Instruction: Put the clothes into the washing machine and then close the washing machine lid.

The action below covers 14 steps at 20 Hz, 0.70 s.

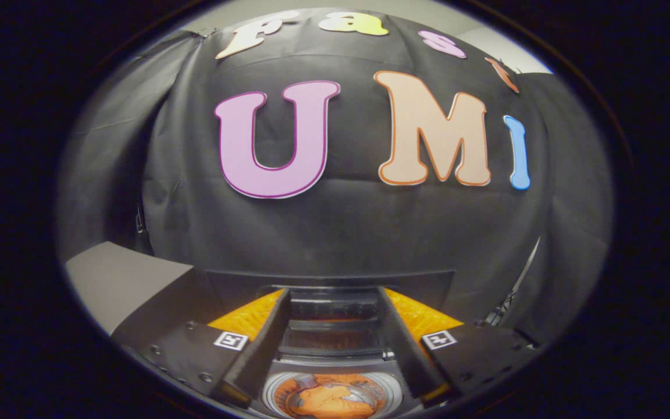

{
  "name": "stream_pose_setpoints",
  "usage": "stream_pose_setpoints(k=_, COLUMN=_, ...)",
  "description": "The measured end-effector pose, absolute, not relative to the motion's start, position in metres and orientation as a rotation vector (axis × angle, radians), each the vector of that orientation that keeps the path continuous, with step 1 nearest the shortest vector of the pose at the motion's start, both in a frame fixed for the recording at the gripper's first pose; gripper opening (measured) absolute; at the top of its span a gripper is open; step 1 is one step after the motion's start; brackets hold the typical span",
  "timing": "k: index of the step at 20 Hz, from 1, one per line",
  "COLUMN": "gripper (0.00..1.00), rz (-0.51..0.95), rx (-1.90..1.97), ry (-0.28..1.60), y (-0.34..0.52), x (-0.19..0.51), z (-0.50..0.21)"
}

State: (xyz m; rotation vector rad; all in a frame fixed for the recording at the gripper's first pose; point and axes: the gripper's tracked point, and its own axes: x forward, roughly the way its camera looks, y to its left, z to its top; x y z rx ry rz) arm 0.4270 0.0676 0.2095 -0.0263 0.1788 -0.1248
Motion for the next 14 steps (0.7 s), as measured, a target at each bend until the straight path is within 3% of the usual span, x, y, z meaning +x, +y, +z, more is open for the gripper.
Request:
stream_pose_setpoints(k=2, gripper=1.00, rz=-0.119, rx=-0.027, ry=0.146, y=0.074, x=0.438, z=0.225)
stream_pose_setpoints(k=7, gripper=0.99, rz=-0.097, rx=-0.012, ry=0.067, y=0.091, x=0.478, z=0.266)
stream_pose_setpoints(k=14, gripper=1.00, rz=-0.134, rx=-0.069, ry=0.181, y=0.078, x=0.531, z=0.210)
